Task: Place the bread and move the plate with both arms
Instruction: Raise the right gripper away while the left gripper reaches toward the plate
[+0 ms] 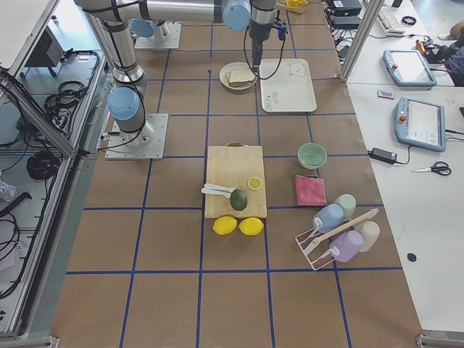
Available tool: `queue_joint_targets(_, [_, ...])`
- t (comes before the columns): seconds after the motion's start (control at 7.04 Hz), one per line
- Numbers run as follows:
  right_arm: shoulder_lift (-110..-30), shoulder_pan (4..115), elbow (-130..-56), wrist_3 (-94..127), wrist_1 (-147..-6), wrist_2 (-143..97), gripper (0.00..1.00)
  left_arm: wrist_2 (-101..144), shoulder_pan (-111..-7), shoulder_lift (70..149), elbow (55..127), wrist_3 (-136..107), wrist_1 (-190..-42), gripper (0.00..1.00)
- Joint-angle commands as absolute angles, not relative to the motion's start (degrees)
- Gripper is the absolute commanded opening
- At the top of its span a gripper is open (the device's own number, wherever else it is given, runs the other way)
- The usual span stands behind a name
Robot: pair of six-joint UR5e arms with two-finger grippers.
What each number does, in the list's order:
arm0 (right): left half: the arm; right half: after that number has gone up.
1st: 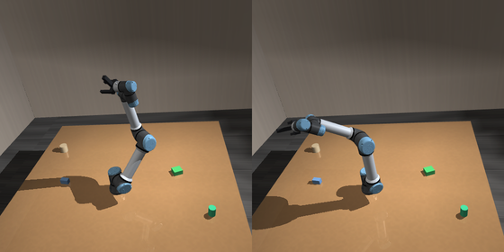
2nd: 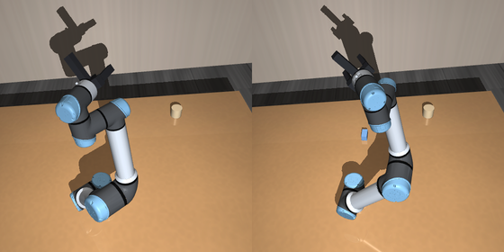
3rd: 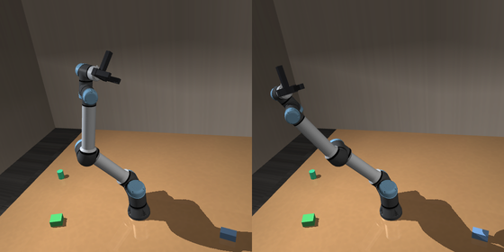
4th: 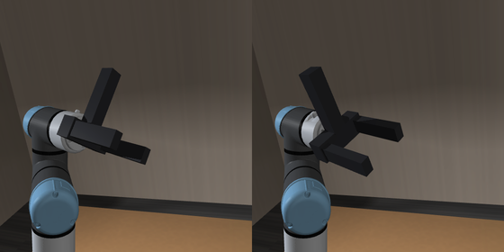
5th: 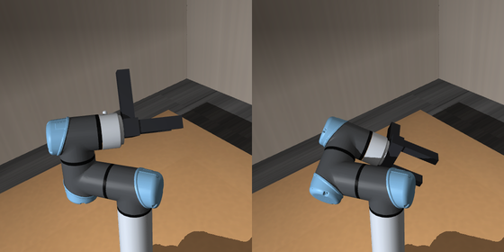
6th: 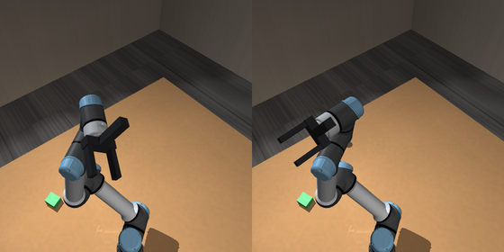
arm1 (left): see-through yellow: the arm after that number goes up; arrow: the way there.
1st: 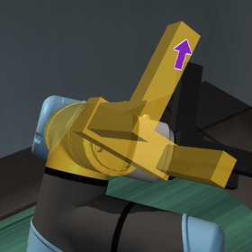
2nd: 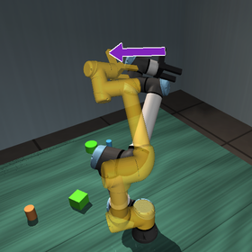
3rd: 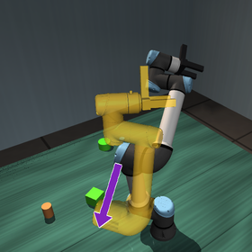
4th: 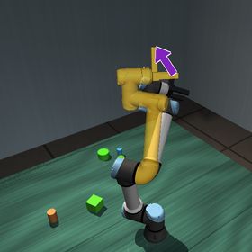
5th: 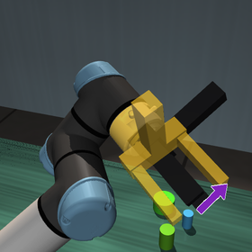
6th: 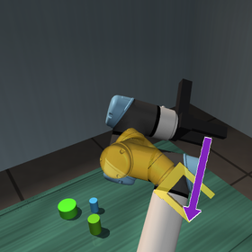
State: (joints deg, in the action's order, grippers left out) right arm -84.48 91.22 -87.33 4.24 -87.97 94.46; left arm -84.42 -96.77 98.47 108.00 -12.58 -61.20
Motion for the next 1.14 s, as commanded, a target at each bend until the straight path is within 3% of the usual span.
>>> queue_joint_targets(0.0, [-85.95,90.79,-88.67,4.04,-88.23,89.85,1.00,-81.56,-97.90,101.15,118.45,-15.98,-46.97,0.99])
queue_joint_targets(0.71, [-86.48,90.62,-89.47,3.60,-88.77,89.91,1.00,-79.11,-101.25,108.09,118.65,-19.60,-40.80,0.91])
queue_joint_targets(0.99, [-86.48,90.62,-89.47,3.34,-88.77,90.17,1.00,-77.96,-101.77,108.81,118.74,-19.60,-40.69,0.52])
